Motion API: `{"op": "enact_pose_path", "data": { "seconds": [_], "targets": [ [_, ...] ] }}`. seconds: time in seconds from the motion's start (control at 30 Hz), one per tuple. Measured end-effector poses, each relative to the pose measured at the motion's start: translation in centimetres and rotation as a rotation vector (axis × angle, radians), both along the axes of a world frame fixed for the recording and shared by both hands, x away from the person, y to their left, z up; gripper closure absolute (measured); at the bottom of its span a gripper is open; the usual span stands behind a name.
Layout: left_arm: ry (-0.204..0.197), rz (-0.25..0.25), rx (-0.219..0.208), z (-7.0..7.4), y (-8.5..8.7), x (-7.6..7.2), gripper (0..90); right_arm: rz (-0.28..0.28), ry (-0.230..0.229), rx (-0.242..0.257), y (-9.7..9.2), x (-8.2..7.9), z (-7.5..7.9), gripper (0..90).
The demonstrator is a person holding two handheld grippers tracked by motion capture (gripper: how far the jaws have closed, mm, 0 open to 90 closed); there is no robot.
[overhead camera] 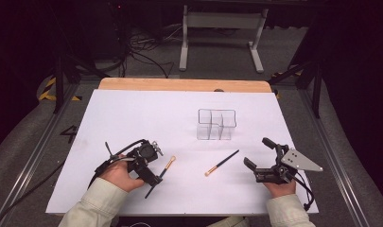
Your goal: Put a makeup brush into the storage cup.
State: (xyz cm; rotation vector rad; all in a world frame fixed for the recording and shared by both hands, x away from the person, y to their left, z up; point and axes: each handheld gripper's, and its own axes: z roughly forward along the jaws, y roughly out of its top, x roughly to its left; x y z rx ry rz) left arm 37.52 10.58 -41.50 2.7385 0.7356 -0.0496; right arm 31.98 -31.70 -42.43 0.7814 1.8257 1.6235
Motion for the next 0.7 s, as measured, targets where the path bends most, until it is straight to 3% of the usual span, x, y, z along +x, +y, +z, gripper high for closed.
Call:
{"op": "enact_pose_path", "data": {
  "seconds": [0.4,0.7],
  "targets": [
    [0.028,0.004,0.038,-1.1,-0.6,0.1,17.8,0.000,-0.006,0.029,0.1,0.0,0.1,2.0],
    [0.020,-0.001,0.074,-1.5,-1.2,-0.1,22.7,0.004,-0.009,0.027,0.2,0.0,0.1,2.1]
  ]
}}
